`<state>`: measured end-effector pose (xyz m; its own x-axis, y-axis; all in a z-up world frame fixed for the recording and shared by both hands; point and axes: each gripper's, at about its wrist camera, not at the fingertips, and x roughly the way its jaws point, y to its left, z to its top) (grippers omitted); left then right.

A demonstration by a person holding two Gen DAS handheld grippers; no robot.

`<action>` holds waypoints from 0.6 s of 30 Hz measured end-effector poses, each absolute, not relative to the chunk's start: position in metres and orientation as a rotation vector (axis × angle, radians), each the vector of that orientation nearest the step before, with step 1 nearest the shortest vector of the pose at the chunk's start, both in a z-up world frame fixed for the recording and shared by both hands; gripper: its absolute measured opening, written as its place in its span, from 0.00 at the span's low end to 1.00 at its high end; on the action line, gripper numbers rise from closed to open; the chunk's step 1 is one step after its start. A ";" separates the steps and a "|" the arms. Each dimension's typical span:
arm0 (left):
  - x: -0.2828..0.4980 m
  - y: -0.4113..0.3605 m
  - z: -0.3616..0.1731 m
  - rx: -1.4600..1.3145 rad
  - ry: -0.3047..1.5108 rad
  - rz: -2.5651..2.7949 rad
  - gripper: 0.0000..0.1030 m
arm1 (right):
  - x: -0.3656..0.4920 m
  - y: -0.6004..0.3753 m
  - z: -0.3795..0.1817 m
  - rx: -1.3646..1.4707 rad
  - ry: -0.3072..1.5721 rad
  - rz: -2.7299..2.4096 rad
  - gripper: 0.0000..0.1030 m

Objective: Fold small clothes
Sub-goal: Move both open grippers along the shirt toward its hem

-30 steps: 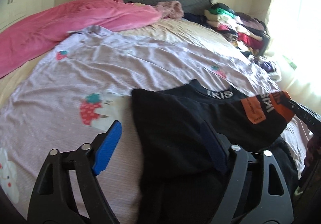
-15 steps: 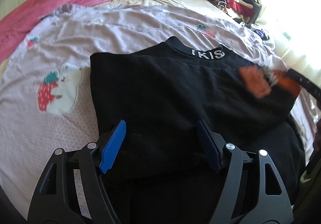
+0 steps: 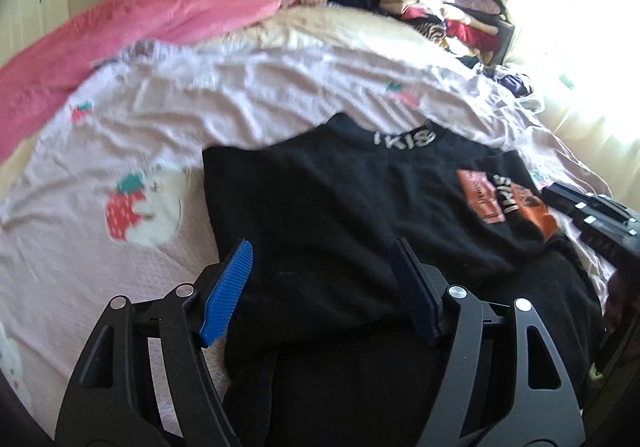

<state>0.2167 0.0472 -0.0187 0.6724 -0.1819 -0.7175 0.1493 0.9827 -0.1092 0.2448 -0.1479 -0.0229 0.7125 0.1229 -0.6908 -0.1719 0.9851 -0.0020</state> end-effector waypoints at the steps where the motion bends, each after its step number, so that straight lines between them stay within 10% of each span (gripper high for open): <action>1: 0.217 0.044 -0.018 -0.039 0.809 -0.195 0.61 | 0.245 -0.143 -0.025 -0.069 0.766 0.181 0.28; 18: 0.232 0.037 -0.059 -0.035 0.973 -0.250 0.56 | 0.249 -0.115 -0.052 -0.106 0.860 0.255 0.42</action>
<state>0.2324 0.0374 -0.0594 0.5361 -0.2258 -0.8134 0.1948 0.9706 -0.1410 0.2494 -0.1149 -0.0525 0.6243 0.1789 -0.7605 -0.2640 0.9645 0.0102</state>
